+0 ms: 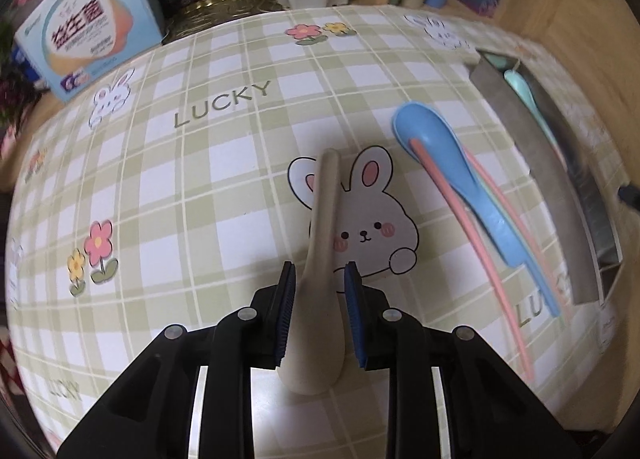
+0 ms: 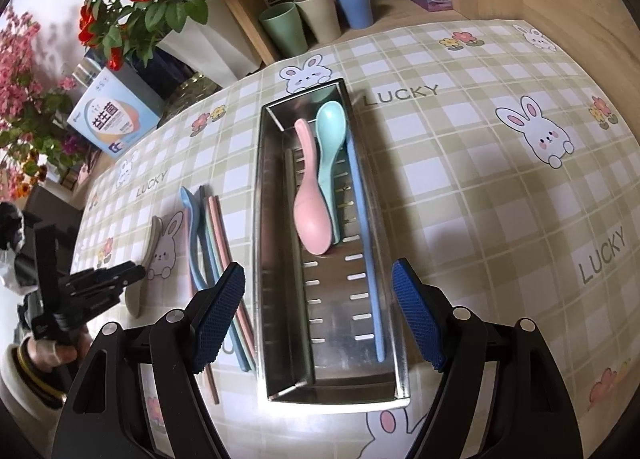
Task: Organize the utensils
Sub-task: 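Grasp the beige spoon by its handle with the left gripper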
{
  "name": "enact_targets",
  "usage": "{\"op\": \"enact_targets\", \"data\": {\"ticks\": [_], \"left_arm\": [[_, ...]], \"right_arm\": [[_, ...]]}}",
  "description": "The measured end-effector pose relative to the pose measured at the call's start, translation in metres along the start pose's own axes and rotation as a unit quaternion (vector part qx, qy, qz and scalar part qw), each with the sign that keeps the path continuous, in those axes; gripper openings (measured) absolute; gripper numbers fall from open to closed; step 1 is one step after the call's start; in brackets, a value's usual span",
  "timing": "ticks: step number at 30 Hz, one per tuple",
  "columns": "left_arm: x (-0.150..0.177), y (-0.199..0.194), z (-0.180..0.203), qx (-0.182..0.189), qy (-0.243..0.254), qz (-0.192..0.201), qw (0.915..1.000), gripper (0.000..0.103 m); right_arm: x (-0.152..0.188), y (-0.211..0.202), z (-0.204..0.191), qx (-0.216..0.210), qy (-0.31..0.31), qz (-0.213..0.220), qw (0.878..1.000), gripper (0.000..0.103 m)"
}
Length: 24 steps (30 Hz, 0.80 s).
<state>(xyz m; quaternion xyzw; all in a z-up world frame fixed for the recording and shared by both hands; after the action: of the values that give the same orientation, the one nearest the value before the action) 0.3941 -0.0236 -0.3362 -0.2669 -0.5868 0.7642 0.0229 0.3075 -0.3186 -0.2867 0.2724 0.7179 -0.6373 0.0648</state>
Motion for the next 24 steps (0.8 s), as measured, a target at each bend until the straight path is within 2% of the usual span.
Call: {"op": "enact_targets", "data": {"ticks": [5, 8, 13, 14, 17, 20, 24], "left_arm": [[0.007, 0.005, 0.007, -0.034, 0.044, -0.021, 0.9983, 0.027], [0.010, 0.007, 0.007, -0.048, 0.054, -0.021, 0.9972, 0.030], [0.008, 0.010, 0.008, -0.054, 0.054, -0.024, 0.9968, 0.030], [0.008, 0.010, 0.009, -0.050, 0.050, -0.024, 0.9972, 0.023], [0.007, 0.009, 0.007, -0.032, 0.023, -0.017, 0.9991, 0.023], [0.010, 0.003, 0.006, 0.016, -0.020, -0.006, 0.9996, 0.022], [0.017, -0.011, 0.005, 0.056, -0.059, 0.013, 0.9966, 0.009]], "right_arm": [[-0.001, -0.001, 0.001, 0.000, 0.002, 0.001, 1.000, 0.074], [-0.001, 0.001, 0.001, -0.001, 0.004, 0.000, 1.000, 0.074], [0.001, 0.001, -0.004, -0.005, -0.001, -0.001, 1.000, 0.074], [0.001, 0.000, -0.005, -0.006, -0.002, -0.001, 1.000, 0.074], [0.001, -0.002, -0.006, -0.007, -0.004, 0.001, 1.000, 0.074], [0.002, -0.004, -0.008, -0.006, -0.009, 0.003, 1.000, 0.074], [0.005, -0.004, -0.015, -0.008, -0.018, 0.001, 1.000, 0.073]]}}
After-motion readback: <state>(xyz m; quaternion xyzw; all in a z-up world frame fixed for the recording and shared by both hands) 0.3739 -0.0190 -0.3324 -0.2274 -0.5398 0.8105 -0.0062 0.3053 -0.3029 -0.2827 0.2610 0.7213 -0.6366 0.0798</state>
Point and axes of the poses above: each gripper's, at about its wrist camera, not at the fingertips, and y roughly the way its jaws point, z to its right, x to its underside, the point moved 7 cm from there along y, roughly the way its jaws point, and after that the axes turned 11 degrees about x, right-handed, at the moved point
